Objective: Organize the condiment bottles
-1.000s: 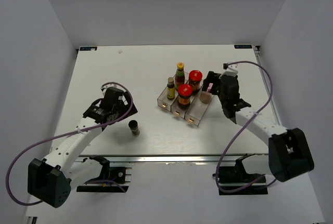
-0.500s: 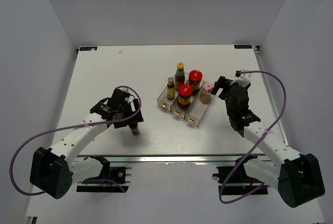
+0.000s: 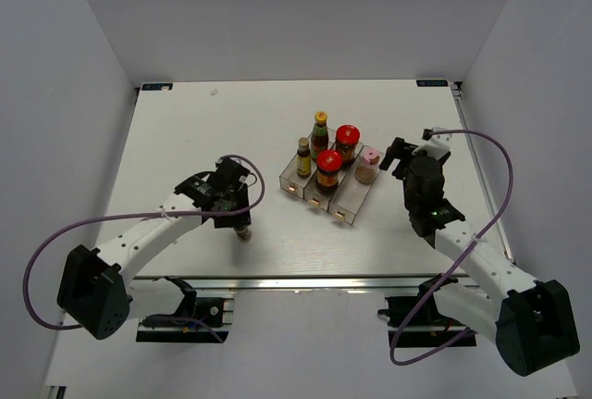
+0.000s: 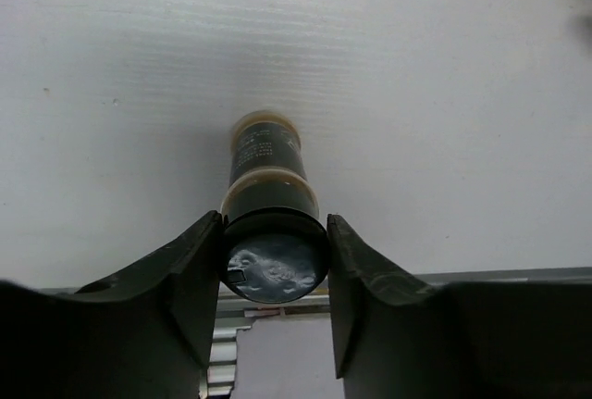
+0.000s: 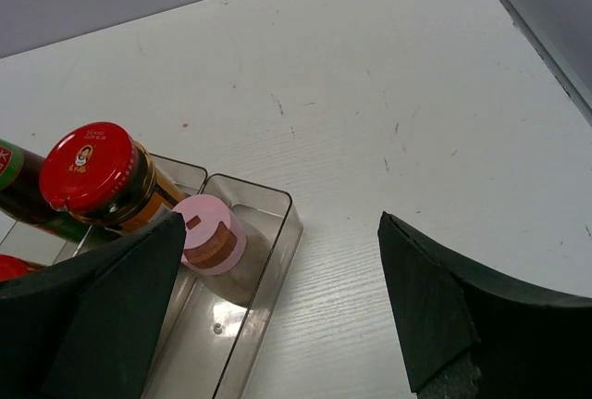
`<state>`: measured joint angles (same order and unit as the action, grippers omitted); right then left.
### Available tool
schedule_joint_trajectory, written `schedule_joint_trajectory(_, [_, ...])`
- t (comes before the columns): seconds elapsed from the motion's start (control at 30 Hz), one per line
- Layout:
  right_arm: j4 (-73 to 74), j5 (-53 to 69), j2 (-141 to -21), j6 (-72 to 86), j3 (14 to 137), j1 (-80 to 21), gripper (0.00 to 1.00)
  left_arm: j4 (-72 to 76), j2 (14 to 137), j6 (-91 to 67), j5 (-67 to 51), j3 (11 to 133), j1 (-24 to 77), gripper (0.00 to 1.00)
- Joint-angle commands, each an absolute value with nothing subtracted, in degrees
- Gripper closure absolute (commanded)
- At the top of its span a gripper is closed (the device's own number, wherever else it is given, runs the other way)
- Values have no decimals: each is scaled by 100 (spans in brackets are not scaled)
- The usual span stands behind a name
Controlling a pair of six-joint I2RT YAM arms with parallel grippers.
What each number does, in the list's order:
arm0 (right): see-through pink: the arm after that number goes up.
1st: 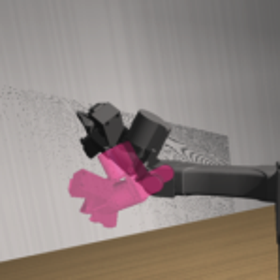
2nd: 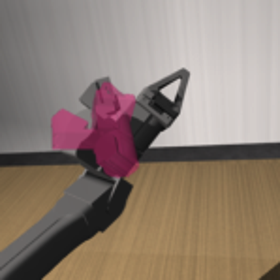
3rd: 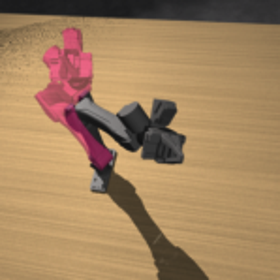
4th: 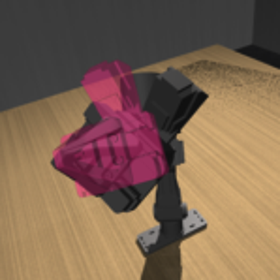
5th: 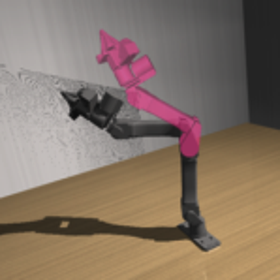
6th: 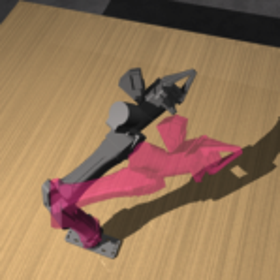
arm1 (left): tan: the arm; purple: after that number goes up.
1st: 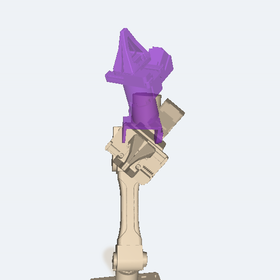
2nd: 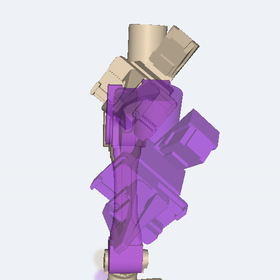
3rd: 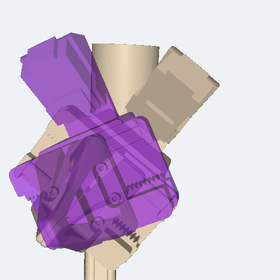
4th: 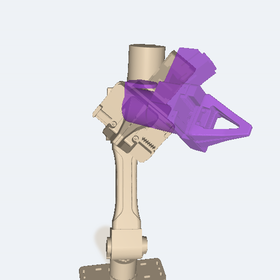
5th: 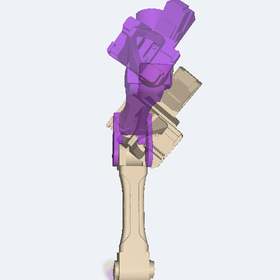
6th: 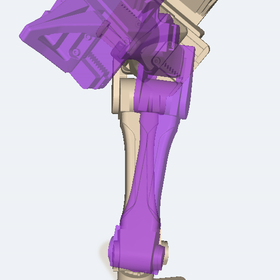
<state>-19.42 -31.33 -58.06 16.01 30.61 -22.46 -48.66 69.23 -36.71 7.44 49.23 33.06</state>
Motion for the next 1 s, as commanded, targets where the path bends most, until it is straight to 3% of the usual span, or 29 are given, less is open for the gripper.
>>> schedule_joint_trajectory(0.0, [-2074, -3340, -5643, 1538, 3006, -2206, 11, -5044, 7004, -3674, 1019, 5325, 3533, 55])
schedule_joint_trajectory(0.13, [-2030, -3349, -5537, 1538, 2980, -2206, 11, -5168, 7127, -3709, 1222, 5747, 3823, 70])
schedule_joint_trajectory(0.23, [-2004, -3366, -5406, 1547, 2945, -2206, 11, -5107, 7163, -3665, 1160, 6194, 4069, 74])
schedule_joint_trajectory(0.43, [-1934, -3402, -5072, 1740, 2839, -2206, 11, -4010, 7400, -3341, 1028, 6907, 4684, 74])
schedule_joint_trajectory(0.67, [-1890, -3498, -4816, 1784, 2742, -2215, 11, -2945, 8577, -2541, 695, 8337, 5361, 74])
schedule_joint_trajectory(0.97, [-1644, -3639, -4562, 1758, 2725, -2206, 11, -3795, 10660, -1952, 658, 10570, 5572, 73])
